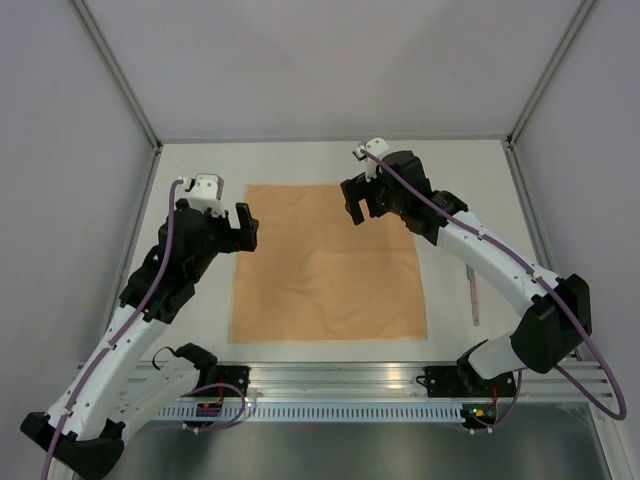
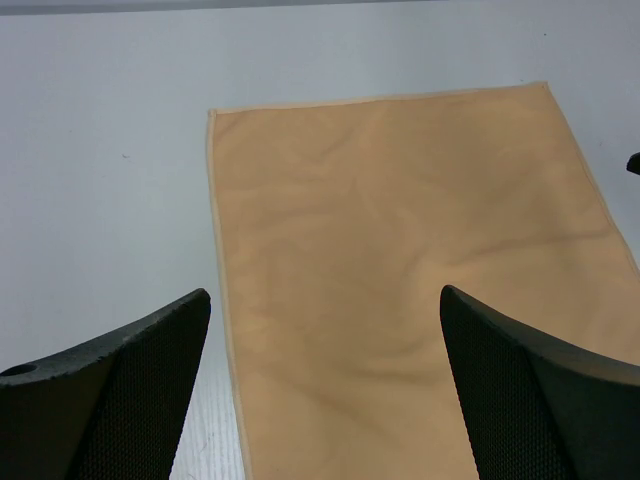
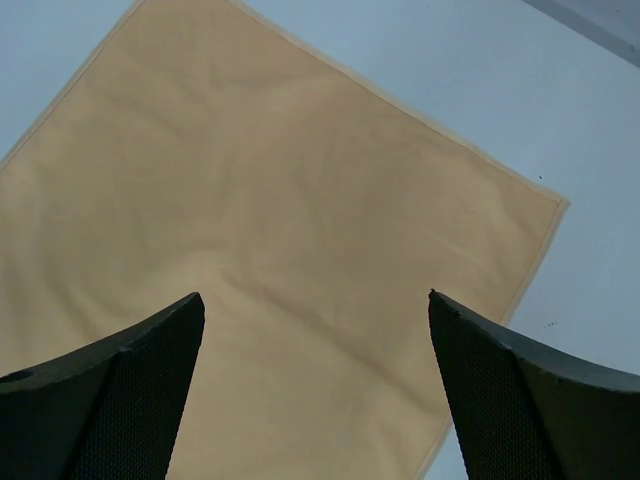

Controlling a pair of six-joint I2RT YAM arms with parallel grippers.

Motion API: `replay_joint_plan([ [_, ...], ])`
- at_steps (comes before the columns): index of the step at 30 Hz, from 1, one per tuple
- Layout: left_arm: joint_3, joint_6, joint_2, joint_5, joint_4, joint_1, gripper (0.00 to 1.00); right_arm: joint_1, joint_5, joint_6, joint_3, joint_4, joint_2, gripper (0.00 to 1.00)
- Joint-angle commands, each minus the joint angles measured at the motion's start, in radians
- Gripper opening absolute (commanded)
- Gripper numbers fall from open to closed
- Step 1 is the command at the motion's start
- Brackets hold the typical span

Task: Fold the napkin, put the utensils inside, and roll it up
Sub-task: Fold the napkin at the center of the board.

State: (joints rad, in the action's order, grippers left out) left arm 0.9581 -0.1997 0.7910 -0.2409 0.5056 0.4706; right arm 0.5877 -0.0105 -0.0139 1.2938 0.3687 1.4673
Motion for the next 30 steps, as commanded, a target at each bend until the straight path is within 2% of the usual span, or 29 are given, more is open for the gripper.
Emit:
replay_joint_plan([
  [1, -0.009, 0.008, -0.010, 0.014, -0.032, -0.006, 1.00, -0.012, 0.006, 0.000, -0.010, -0.028, -0.039, 0.98],
  [7, -0.004, 0.006, -0.019, 0.023, -0.036, -0.006, 1.00, -0.014, 0.087, 0.008, -0.031, -0.039, -0.038, 0.98],
  [11, 0.024, -0.001, -0.015, 0.032, -0.038, -0.006, 1.00, -0.009, 0.207, 0.057, -0.025, -0.040, 0.001, 0.90],
  [14, 0.106, -0.010, -0.010, 0.057, -0.019, -0.006, 1.00, 0.056, 0.195, 0.049, 0.057, 0.004, 0.074, 0.86],
  [21, 0.327, -0.015, 0.020, 0.031, 0.065, -0.006, 1.00, 0.323, 0.144, 0.072, 0.228, 0.010, 0.261, 0.81],
  [30, 0.372, -0.020, 0.016, -0.018, 0.123, -0.006, 1.00, 0.582, 0.078, 0.095, 0.332, -0.042, 0.494, 0.67],
])
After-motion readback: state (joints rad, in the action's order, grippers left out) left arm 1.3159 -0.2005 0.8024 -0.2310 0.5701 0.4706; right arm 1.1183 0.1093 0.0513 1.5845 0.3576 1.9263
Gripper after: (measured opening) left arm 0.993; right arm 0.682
